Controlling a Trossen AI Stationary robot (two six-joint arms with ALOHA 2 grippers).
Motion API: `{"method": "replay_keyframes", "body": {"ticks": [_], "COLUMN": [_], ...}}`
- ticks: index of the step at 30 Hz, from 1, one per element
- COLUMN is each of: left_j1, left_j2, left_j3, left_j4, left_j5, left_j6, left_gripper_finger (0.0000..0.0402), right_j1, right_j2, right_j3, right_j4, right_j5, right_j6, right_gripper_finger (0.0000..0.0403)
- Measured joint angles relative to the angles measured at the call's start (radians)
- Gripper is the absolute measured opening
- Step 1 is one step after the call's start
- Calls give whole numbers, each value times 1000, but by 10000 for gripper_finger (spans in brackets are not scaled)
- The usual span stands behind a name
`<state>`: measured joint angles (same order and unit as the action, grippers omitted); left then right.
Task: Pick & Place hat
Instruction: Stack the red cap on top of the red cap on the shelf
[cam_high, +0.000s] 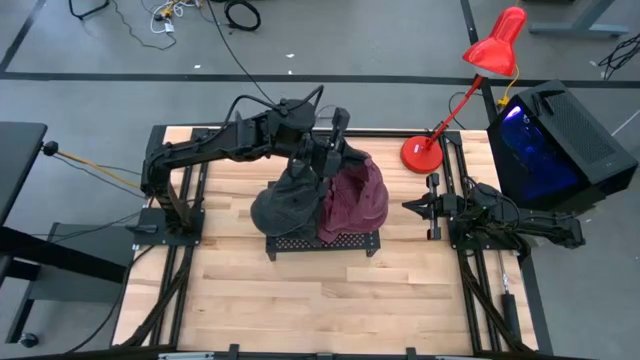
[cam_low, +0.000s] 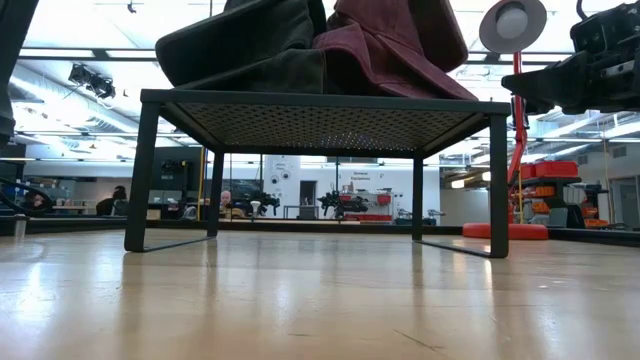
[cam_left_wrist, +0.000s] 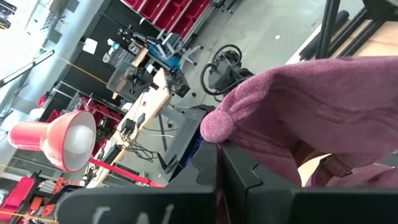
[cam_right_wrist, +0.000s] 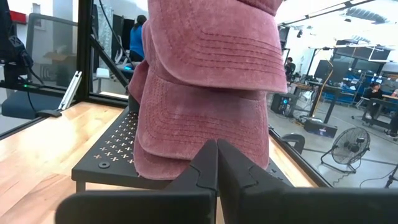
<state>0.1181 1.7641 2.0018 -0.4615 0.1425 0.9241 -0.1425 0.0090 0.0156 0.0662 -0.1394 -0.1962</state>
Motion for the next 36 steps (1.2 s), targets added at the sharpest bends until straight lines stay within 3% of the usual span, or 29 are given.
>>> {"method": "replay_keyframes", "body": {"ticks": [36], "left_j1": [-13], "left_j2": [-74], "left_j3": [0], "left_j4": [-1], "left_j5": [12], "left_j6": [25], "left_gripper_finger": [5], "right_j1": [0], "right_j2": [0], "right_j3": [0], "right_j4": [0], "right_j5": [0], "right_j6": [0], "right_gripper_finger": [4]}}
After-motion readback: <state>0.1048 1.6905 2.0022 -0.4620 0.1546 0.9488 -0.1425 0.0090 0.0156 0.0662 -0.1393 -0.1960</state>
